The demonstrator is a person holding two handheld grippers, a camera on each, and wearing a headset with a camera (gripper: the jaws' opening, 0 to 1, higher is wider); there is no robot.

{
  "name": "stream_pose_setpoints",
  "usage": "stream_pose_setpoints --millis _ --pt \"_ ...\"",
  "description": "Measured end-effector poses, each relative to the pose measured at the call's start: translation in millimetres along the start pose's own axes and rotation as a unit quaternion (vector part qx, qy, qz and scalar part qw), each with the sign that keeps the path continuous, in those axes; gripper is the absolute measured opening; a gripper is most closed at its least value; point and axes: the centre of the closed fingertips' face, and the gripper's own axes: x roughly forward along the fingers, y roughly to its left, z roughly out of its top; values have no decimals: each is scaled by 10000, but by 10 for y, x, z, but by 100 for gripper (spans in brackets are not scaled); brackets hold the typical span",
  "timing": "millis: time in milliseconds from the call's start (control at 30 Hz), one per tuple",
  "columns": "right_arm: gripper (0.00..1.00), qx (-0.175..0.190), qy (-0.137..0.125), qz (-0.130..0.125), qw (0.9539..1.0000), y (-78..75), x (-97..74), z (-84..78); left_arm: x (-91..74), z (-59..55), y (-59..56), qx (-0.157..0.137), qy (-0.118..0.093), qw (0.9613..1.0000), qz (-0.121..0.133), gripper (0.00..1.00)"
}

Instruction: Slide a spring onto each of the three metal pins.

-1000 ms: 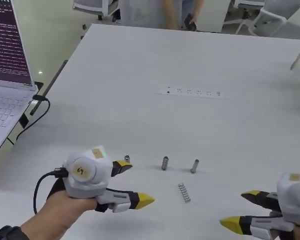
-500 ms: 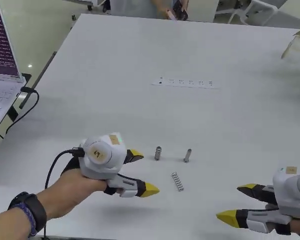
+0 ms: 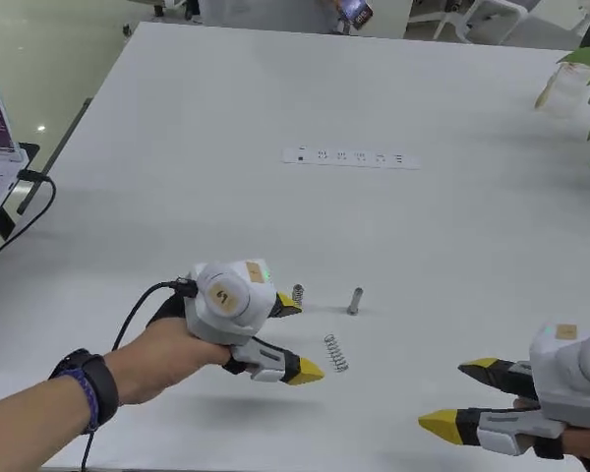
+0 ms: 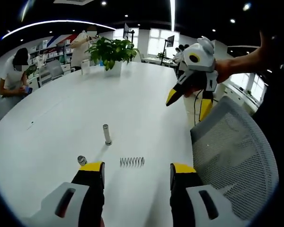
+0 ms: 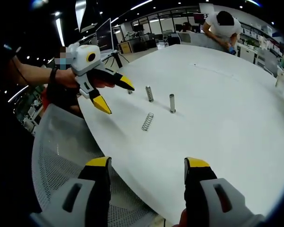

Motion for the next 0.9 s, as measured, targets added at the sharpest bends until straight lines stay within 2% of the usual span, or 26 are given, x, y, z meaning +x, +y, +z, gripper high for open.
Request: stream_pose_setpoints --millis 300,567,767,900 --pt "60 34 -48 13 10000 28 -1 22 256 -31 28 406 297 9985 -216 46" --pt "60 129 -70 -16 9999 14 -30 1 521 -101 47 403 474 9975 -346 42" --pt "59 189 -48 -26 9998 2 -51 -40 651 -226 10 622 727 9942 -498 42" --pt "59 217 -30 -32 9998 -5 -67 -66 700 -240 -12 709 752 9929 -598 41"
